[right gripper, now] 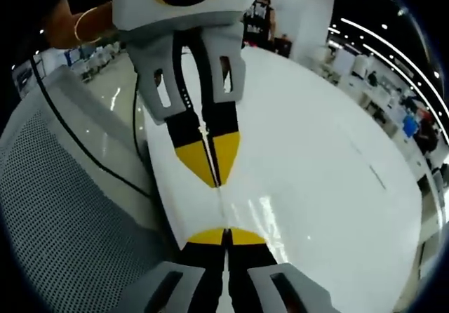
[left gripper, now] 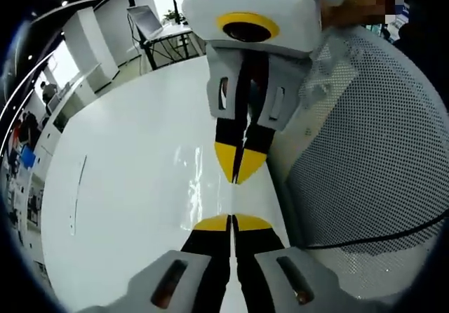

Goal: Open the resealable bag by pulling the two sides of the seal apart until the entire bag opening is separated and visibly accessible.

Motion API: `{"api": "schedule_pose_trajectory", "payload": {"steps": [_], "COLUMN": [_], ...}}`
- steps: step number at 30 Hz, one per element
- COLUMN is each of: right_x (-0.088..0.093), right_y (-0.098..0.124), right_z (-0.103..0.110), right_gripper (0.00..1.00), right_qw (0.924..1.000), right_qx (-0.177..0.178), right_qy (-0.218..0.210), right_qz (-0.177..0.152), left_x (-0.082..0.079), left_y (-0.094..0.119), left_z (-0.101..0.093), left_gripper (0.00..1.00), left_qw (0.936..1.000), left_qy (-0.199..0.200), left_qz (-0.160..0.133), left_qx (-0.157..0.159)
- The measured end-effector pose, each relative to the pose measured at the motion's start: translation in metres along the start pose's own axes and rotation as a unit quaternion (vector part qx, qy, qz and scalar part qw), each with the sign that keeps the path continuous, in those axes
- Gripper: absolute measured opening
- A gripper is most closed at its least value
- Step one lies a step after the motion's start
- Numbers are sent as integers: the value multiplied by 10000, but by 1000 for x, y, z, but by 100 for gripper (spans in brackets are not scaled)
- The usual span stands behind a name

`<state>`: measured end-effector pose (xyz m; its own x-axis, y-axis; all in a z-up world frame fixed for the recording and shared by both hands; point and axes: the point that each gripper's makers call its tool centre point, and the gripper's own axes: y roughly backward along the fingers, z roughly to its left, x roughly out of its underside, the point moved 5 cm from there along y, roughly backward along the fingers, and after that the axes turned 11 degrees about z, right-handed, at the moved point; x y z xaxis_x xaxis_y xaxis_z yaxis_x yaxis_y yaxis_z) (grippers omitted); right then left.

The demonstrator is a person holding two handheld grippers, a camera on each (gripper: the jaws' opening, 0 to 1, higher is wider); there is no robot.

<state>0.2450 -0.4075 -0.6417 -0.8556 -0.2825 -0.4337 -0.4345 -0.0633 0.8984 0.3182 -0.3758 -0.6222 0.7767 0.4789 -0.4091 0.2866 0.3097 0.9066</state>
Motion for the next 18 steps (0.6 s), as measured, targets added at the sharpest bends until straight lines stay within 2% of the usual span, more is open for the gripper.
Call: {"api": "schedule_pose_trajectory", "payload": {"steps": [1, 3, 5, 8, 18], "right_x": [0, 0, -3, -4, -3], "right_y": [0, 0, 2, 3, 5], "right_z": [0, 1, 2, 3, 8], "right_gripper": [0, 0, 0, 0, 0], "right_qw": [10000, 10000, 9999, 9999, 9995], "right_qx": [-4, -32, -65, -77, -69], "right_qy": [9, 26, -20, -12, 294], "right_qz": [2, -17, -102, -145, -76], "left_x": [0, 2, 3, 6, 9], "left_y": [0, 1, 1, 0, -5], "left_z": [1, -1, -2, -4, -7], "left_gripper": [0, 1, 8, 10, 6], "left_qw": [10000, 9999, 9999, 9999, 9992], "left_qy": [19, 60, 66, 23, 303], "left_qz": [-52, -90, -135, -130, -245], "left_qx": [-69, -4, -31, -45, -1]}}
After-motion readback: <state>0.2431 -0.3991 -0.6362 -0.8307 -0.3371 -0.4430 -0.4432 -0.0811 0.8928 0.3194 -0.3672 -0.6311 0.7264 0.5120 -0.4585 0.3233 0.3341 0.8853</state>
